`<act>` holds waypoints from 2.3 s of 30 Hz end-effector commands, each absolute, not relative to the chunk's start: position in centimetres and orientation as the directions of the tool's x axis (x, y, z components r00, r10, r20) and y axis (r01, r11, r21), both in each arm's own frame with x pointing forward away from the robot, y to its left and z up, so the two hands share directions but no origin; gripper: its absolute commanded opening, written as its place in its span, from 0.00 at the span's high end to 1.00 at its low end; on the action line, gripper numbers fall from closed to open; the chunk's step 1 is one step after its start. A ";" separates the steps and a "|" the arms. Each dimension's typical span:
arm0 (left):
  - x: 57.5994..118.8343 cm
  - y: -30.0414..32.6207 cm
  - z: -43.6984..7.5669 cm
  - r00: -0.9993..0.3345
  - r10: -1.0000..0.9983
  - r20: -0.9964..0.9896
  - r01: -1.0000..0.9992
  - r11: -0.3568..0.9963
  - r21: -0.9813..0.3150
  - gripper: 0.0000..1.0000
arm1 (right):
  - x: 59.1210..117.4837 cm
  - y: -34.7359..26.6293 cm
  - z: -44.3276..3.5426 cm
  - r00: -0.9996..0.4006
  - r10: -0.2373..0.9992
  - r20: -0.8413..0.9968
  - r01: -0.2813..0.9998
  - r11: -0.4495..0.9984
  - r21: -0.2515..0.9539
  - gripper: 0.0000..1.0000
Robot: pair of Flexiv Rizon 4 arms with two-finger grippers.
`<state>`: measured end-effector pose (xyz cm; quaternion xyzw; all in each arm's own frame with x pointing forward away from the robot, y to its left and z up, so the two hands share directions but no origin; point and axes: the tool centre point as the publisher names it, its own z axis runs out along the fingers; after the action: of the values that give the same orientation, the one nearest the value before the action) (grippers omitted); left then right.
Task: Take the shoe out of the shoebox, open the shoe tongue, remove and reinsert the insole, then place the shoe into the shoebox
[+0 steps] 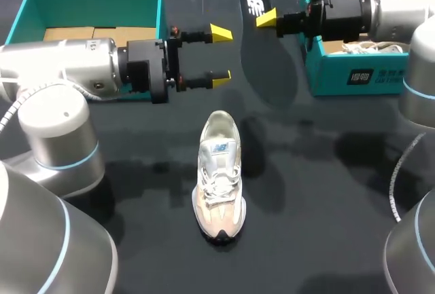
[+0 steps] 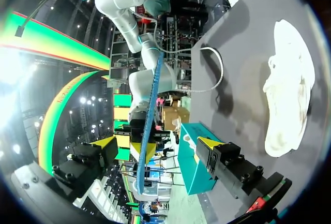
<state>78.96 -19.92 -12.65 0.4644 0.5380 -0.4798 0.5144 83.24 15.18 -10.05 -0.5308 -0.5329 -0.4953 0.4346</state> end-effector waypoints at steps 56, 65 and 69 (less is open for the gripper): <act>81.9 -23.8 -15.6 -0.011 -0.014 -1.000 0.991 0.136 -0.013 1.00 | 85.4 17.6 -14.7 -0.048 0.124 0.991 0.998 -0.020 0.051 1.00; 81.6 -23.8 -15.6 0.002 -0.010 -1.000 0.991 0.134 0.000 1.00 | 85.3 17.7 -14.5 -0.051 0.123 0.991 0.998 -0.021 0.054 0.72; 81.3 -23.5 -15.5 0.020 -0.001 -1.000 0.990 0.139 0.020 1.00 | 85.1 17.6 -14.4 -0.054 0.120 0.991 0.998 -0.026 0.058 0.00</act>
<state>81.72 -23.74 -15.51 0.4678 0.5264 -0.4632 0.5380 85.31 17.55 -14.47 -0.5200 -0.5364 -0.4895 0.4497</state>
